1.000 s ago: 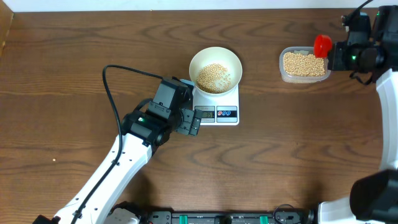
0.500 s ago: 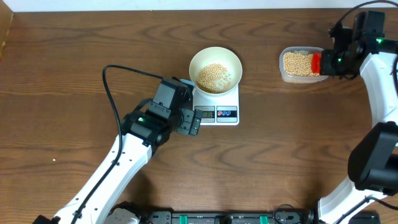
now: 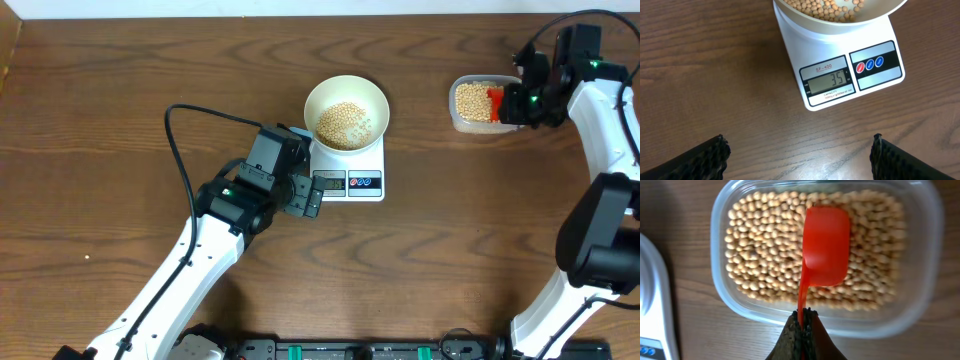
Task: Scoop item into bowl and weigh 50g on scale
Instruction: 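Scoop a small amount of soybeans and lift the scoop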
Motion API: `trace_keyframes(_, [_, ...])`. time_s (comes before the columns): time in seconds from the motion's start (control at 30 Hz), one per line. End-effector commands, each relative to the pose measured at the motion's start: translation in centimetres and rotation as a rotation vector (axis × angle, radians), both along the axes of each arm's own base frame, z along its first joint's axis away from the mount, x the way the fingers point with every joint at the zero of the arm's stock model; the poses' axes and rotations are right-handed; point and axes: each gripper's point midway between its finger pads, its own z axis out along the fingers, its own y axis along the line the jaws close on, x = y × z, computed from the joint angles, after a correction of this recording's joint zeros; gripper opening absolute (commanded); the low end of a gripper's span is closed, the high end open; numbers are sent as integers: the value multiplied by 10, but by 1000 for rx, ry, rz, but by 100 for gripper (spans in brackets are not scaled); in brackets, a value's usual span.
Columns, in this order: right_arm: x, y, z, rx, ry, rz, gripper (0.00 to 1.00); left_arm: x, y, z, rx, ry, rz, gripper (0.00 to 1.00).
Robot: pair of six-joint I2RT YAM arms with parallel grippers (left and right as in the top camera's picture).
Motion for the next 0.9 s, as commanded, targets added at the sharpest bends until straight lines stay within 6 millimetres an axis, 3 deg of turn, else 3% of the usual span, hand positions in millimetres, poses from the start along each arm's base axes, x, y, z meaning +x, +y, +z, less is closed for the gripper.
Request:
trace_keyframes(0.0, [1, 18, -6, 106, 9, 33, 1, -4, 3, -8, 8, 22, 4, 92])
trace_keyframes(0.2, [3, 11, 5, 202, -25, 15, 1, -4, 3, -8, 9, 23, 4, 92])
trace_keyframes(0.5, [0, -30, 23, 374, -87, -76, 1, -4, 3, -8, 9, 23, 4, 92])
trace_keyframes(0.67, [-2, -37, 41, 501, -157, -54, 1, -4, 3, -8, 9, 22, 4, 92])
trace_keyframes(0.87, [-6, -39, 50, 573, -170, -62, 1, -4, 3, -8, 9, 23, 4, 92])
